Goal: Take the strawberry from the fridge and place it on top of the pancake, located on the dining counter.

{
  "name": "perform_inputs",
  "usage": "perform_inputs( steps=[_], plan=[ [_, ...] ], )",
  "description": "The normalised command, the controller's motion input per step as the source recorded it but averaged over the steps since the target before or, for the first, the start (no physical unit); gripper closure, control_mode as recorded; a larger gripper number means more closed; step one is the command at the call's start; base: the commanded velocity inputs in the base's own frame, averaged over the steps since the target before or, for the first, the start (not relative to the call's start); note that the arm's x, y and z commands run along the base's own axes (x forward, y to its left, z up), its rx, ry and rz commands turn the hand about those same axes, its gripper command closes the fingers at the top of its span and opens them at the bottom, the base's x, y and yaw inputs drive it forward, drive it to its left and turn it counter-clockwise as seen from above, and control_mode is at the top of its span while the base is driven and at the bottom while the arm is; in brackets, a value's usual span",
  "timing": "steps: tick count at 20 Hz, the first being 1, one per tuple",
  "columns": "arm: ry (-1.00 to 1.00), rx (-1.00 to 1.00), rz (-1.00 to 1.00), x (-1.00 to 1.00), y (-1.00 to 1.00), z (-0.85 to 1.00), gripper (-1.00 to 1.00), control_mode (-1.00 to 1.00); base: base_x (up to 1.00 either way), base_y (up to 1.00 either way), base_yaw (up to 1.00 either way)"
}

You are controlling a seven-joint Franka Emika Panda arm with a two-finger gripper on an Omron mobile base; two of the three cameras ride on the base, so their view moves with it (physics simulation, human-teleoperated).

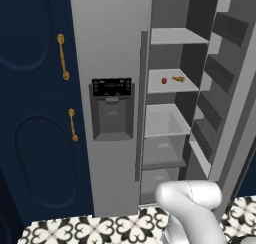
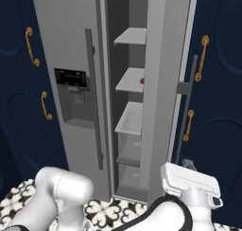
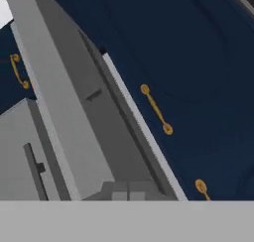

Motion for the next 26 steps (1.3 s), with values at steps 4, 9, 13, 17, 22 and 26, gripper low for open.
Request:
perform_inputs(
  steps=[4, 9, 13, 17, 22, 26],
  plan=[
    [0.17, -0.34, 0.00, -0.21, 1.00, 0.93, 1.00, -1.00, 0.00, 0.00, 0.00],
    [0.35, -0.24, -0.16, -0.04, 1.00, 0.88, 1.00, -1.00, 0.00, 0.00, 0.00],
    [0.45, -0.09, -0.31, -0.05, 1.00, 0.70, 1.00, -1.00, 0.00, 0.00, 0.00],
    [0.43, -0.02, -0.30, -0.23, 1.00, 0.73, 1.00, -1.00, 0.00, 0.00, 0.00],
    [0.34, -0.01, -0.13, -0.12, 0.72, 0.49, 1.00, -1.00, 0.00, 0.00, 0.00],
    [0.39, 0.03, 0.00, 0.20, 0.14, 0.01, 1.00, -1.00, 0.00, 0.00, 0.00]
  ],
)
